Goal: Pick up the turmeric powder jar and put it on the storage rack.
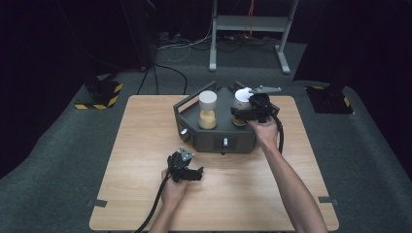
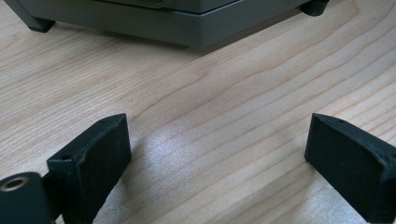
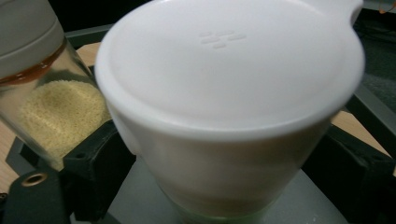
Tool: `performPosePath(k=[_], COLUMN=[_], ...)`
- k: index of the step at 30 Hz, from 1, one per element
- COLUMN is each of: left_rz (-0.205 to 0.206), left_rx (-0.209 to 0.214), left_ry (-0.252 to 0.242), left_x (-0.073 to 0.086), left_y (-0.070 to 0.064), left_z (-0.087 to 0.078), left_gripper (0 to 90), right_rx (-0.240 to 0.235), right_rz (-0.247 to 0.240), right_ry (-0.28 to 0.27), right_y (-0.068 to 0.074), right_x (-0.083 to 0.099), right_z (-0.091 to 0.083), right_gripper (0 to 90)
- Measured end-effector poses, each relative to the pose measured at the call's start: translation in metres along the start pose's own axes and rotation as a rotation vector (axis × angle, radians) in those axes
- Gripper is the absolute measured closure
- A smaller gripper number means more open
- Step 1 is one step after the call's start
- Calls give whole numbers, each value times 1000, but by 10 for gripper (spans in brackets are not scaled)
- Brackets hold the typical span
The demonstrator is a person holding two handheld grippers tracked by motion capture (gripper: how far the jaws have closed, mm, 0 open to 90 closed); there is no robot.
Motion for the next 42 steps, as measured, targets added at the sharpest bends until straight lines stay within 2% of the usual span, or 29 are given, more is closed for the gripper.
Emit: performPosePath(k=[5, 15, 42], left_rz=[0, 0, -1], left_rx=[0, 1, -1], left_ry=[0, -1, 0], left_x=[0, 0, 0], left_y=[0, 0, 0], left_z=[0, 0, 0], left_gripper=[69, 69, 69], right_rx=[-7, -46, -90], right_rz=[-15, -16, 48], right_ry=[13, -10, -49], right_y=[0, -6, -39], right_x=[-1, 6, 52], right_z=[-3, -12, -32], right_gripper=[97, 75, 68])
Point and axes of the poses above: each handheld gripper's, and its own axes: z roughly forward along the jaws, x roughly out of its underside, y roughly to its left, the point moved 3 cm from there along z, roughly forward along the jaws, and after that the axes turned 14 degrees about y, right-handed, at the moved point
